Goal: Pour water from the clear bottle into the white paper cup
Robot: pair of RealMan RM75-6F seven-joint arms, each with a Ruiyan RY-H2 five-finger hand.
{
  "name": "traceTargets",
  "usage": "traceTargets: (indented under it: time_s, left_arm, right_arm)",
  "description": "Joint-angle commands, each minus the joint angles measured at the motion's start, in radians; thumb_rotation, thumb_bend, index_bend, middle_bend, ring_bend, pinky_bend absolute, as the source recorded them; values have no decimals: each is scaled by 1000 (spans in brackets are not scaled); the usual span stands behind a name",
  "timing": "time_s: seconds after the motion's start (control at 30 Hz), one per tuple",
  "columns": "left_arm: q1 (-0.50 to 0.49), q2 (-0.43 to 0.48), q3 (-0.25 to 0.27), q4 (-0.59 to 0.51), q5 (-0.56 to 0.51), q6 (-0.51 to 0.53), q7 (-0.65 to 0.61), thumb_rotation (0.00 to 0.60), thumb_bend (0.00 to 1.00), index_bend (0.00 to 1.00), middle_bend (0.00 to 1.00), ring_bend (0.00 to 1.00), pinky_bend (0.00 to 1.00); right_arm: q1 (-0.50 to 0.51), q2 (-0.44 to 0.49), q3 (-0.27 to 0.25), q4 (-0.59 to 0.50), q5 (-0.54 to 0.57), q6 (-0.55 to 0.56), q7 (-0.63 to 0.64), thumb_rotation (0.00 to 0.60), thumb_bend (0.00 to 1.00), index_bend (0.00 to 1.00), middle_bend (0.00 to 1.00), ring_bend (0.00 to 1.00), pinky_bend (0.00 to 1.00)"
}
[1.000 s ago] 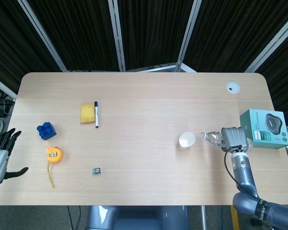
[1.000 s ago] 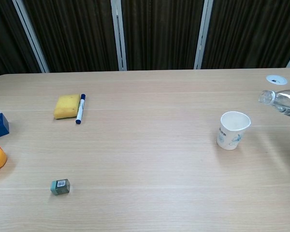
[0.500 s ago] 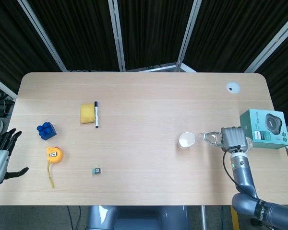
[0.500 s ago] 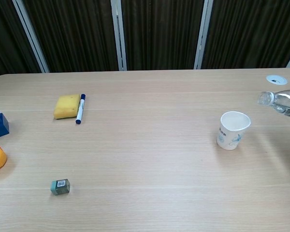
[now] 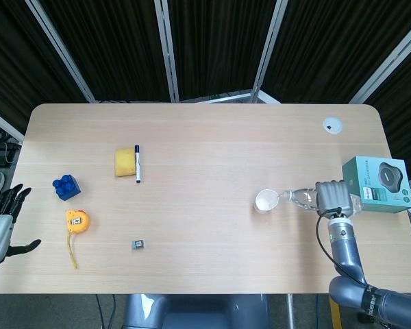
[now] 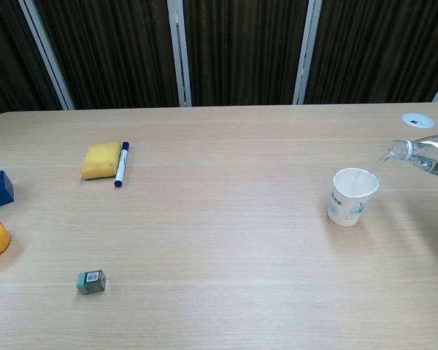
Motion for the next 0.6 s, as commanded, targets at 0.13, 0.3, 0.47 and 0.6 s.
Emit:
traceTargets:
  time_s: [0.13,0.3,0.47,0.6]
  left_arm:
    - [-1,0,0,0,-2,-1,1,600,0,0,0,0,0]
    - [-1,-1,0,1,-3,-1,2,600,0,0,0,0,0]
    - [-1,-1,0,0,-2,-1,1,600,0,0,0,0,0]
    - [-1,-1,1,0,-1,-1,1,600,0,0,0,0,0]
  right_arm:
    - [5,-3,0,-2,12,4,-15,600,699,506,576,506,494]
    - [8,-3,-1,-3,14,8,-24,600,701,506,576,506,494]
    - [9,-2,-3,-6,14,12,-29,600,704,507,576,506,494]
    - [9,-1,-3,-7,15,13,-30,600,704,507,576,506,494]
